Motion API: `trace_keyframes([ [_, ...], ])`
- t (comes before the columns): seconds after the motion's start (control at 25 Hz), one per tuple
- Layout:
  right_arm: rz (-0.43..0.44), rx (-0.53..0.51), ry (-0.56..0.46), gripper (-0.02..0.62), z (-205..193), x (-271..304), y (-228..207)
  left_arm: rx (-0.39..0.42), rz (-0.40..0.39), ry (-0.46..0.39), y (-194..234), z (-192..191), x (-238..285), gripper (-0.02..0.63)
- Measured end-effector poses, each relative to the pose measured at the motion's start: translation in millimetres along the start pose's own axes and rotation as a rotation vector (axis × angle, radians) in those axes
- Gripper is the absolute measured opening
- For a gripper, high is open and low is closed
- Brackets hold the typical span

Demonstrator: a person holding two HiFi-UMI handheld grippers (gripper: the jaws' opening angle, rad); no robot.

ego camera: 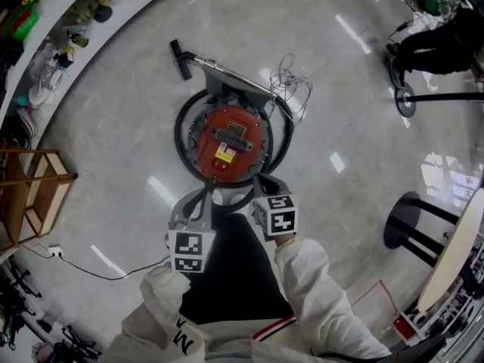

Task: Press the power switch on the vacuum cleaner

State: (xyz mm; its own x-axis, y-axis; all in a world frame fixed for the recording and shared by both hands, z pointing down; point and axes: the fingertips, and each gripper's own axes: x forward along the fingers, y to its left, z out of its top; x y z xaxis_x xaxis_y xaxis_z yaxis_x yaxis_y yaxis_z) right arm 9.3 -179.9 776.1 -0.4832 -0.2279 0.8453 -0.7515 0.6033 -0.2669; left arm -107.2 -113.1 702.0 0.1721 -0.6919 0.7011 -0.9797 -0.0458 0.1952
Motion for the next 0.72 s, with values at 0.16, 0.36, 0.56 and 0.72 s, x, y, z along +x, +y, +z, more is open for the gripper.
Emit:
trace_keyframes([
  [0.16, -0.013, 0.029, -0.052, 0.000, 16, -30, -6, 0.010, 0.021, -0.014, -2, 15, -21, 0.000],
  [0.36, -0.024, 0.036, -0.114, 0.002, 44, -67, -9, 0.016, 0.057, -0.049, 6, 45, -45, 0.000],
  [0.56, -0.018, 0.021, -0.227, 0.002, 80, -118, -6, 0.049, 0.070, -0.121, 9, 85, -76, 0.000],
  [0.72, -0.022, 0.007, -0.303, 0.002, 108, -166, -11, 0.066, 0.084, -0.164, 4, 117, -93, 0.000],
])
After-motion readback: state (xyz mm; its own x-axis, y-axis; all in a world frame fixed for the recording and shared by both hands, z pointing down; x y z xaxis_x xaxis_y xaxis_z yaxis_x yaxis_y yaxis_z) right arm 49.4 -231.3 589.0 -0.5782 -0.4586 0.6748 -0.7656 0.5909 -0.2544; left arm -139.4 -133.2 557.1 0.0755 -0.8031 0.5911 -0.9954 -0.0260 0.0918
